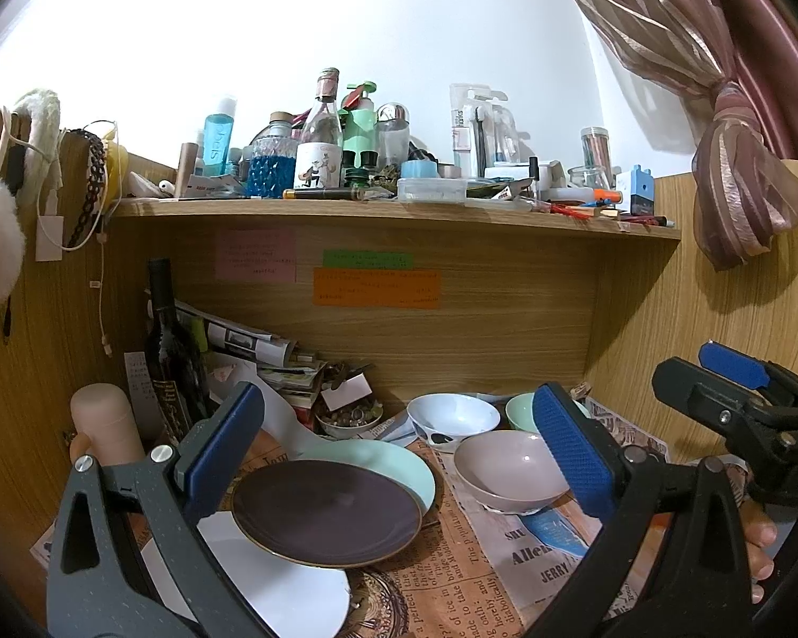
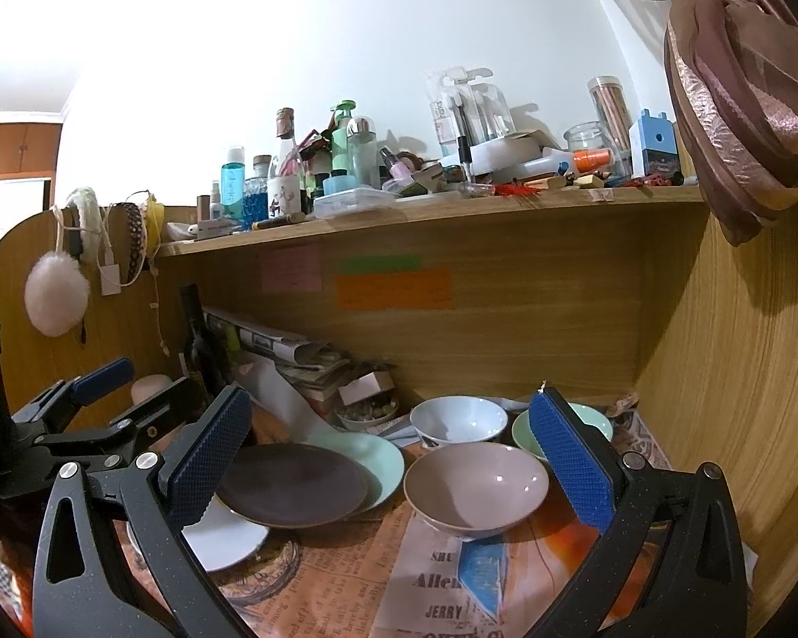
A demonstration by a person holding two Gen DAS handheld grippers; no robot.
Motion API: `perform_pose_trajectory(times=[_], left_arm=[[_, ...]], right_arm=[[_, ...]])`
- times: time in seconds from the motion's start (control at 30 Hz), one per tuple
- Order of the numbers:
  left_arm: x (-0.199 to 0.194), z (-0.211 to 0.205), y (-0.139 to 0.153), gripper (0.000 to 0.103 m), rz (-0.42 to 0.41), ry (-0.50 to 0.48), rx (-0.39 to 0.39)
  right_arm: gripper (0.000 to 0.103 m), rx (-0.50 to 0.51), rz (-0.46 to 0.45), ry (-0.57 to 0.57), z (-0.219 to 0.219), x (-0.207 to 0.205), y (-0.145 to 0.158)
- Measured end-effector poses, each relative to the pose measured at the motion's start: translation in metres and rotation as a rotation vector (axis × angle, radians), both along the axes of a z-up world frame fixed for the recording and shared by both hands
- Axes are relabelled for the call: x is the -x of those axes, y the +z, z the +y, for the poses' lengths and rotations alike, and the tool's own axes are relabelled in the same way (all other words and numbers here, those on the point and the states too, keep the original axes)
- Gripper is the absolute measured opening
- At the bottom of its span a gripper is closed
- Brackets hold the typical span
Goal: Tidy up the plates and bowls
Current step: 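Move both grippers toward the rim of the dark brown plate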
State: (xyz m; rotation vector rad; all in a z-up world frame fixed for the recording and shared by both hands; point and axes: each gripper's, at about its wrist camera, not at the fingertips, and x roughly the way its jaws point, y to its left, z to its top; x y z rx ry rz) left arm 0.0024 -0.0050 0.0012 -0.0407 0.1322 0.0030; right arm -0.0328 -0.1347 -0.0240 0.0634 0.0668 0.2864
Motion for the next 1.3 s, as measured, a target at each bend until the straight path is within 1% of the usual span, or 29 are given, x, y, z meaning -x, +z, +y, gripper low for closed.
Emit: perform_pose_trajectory(times=[0.47, 0.73, 0.9, 1.03, 1.1, 1.27, 1.3], left_arm=[[-0.003, 0.001, 0.003, 0.103, 0.008, 0.007, -0.001], [-0.021, 0.016, -0.007, 0.103, 0.056, 0.023, -0.004], [-0.041, 0.041, -0.018, 0.103, 0.125, 0.030, 0.009], [-0.058, 0.064, -0.029, 0.103, 0.188, 0.070, 0.006], [-0.069, 0.075, -0.036, 0.103, 0.231, 0.085, -0.004], [-0.094, 0.100, -0.051, 0.102, 0.334, 0.081, 0.000], [-0.098, 0.104, -0.054, 0.099, 0.347, 0.087, -0.004]], right_arm=[[0.103, -0.003, 0.013, 0.000, 0.000, -0.004, -0.002], [0.103, 0.006, 0.049, -0.004, 0.005, -0.024, -0.009], [0.103, 0.020, 0.100, 0.017, 0.014, -0.049, -0.017], [0.103, 0.030, 0.172, 0.035, 0.022, -0.074, -0.027], [0.103, 0.035, 0.203, 0.050, 0.027, -0.086, -0.033], [0.103, 0.034, 0.284, 0.068, 0.040, -0.112, -0.048], [0.101, 0.035, 0.303, 0.072, 0.044, -0.117, -0.051]])
